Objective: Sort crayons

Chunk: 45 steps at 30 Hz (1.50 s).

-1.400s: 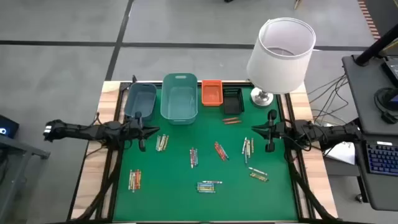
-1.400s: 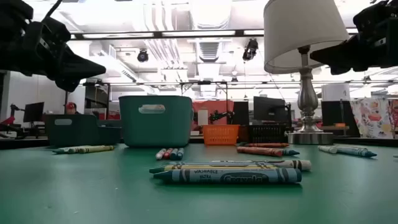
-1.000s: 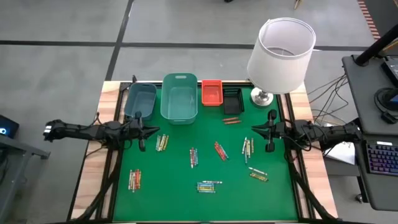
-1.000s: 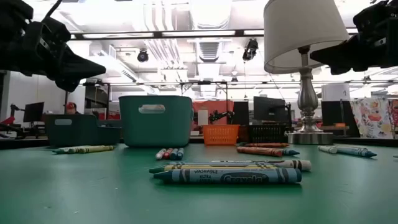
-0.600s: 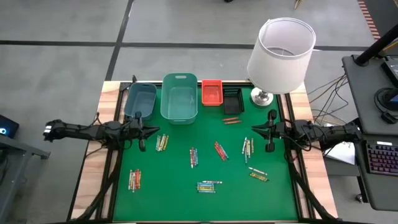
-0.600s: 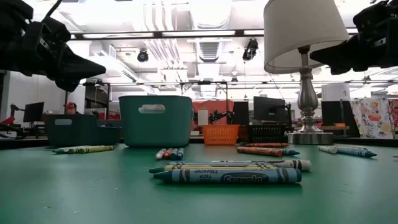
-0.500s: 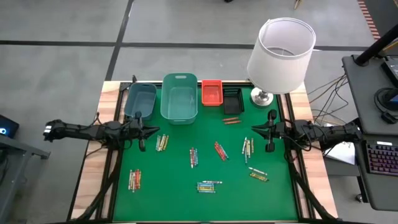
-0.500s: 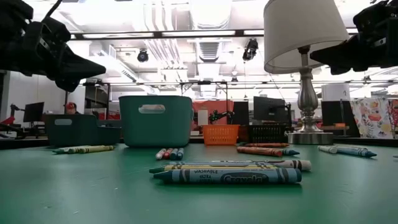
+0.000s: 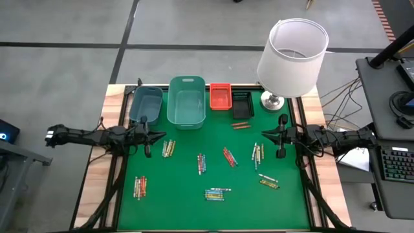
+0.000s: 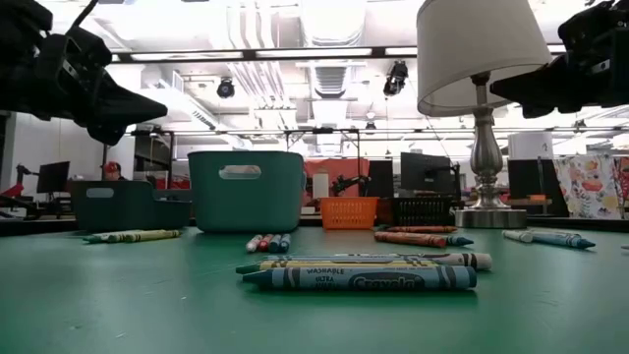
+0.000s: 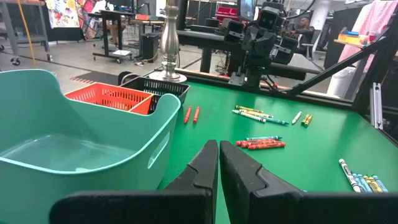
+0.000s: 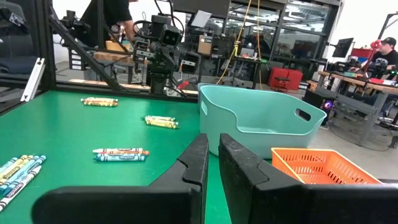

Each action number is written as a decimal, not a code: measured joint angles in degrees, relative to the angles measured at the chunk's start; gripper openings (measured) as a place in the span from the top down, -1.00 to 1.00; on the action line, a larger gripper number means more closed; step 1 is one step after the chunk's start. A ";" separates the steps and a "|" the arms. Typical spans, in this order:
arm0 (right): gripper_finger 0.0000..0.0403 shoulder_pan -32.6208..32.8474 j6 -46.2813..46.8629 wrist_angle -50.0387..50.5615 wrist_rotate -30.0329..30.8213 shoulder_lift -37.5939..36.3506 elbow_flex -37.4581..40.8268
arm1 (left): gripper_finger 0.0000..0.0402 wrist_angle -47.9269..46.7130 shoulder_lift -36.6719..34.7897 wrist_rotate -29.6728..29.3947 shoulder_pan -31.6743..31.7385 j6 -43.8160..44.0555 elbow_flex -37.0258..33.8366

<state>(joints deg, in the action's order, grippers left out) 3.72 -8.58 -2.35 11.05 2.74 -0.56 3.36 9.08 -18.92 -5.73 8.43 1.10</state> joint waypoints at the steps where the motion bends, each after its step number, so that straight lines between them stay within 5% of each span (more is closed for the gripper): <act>1: 0.86 0.00 0.00 -0.01 0.00 -0.02 0.00 | 1.00 0.00 0.02 -0.01 0.01 0.01 0.00; 26: 0.86 0.00 0.00 -0.01 0.00 -0.01 -0.01 | 1.00 0.80 0.02 -0.02 0.02 0.09 0.00; 31: 0.86 -0.02 0.93 -0.02 -0.01 0.00 0.00 | 1.00 16.17 0.19 0.04 -0.01 3.10 0.00; 36: 0.86 -0.36 17.05 -2.05 2.12 0.10 0.03 | 1.00 31.18 1.11 5.09 -0.09 2.73 0.00; 45: 0.86 -0.37 21.35 -9.91 2.03 2.58 -2.77 | 1.00 34.82 4.11 7.41 -0.05 0.03 0.00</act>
<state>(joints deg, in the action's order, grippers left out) 3.36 12.77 -12.26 13.08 5.32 -3.33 38.17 13.19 -11.51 -5.78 8.46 1.10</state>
